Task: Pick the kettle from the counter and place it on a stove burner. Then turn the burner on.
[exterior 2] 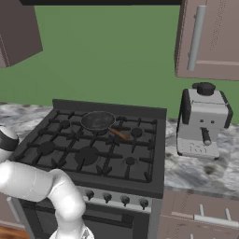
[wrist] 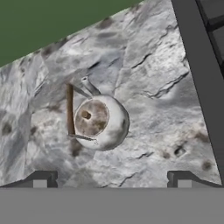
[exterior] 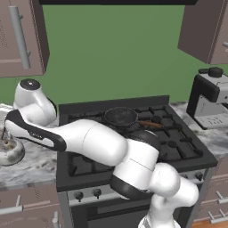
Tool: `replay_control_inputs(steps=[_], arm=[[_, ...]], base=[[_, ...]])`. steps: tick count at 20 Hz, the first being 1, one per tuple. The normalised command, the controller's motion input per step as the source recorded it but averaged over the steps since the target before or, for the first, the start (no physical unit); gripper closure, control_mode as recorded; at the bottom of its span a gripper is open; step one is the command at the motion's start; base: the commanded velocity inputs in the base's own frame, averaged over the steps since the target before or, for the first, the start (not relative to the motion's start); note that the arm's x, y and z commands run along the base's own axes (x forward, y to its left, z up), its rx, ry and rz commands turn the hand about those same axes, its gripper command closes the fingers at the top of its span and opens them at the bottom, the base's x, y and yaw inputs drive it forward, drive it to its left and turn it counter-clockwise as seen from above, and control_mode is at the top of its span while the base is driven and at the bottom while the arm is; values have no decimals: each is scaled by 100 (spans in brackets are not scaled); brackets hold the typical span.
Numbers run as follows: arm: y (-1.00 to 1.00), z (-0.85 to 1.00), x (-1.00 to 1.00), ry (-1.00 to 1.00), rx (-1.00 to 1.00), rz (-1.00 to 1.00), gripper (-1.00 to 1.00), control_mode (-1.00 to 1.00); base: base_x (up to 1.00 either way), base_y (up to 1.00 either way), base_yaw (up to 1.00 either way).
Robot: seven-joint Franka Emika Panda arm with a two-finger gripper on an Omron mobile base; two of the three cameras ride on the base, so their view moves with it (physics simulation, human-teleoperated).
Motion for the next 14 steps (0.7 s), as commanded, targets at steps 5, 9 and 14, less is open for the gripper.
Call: replay_control_inputs(steps=[5, 9, 14], arm=[[42, -9, 20, 7, -6, 0, -100, -100], [40, -13, 18, 4, -7, 0, -100, -100], [20, -20, 12, 4, -14, 0, -100, -100]], base=[[0, 0, 0], [0, 0, 0], [0, 0, 0]])
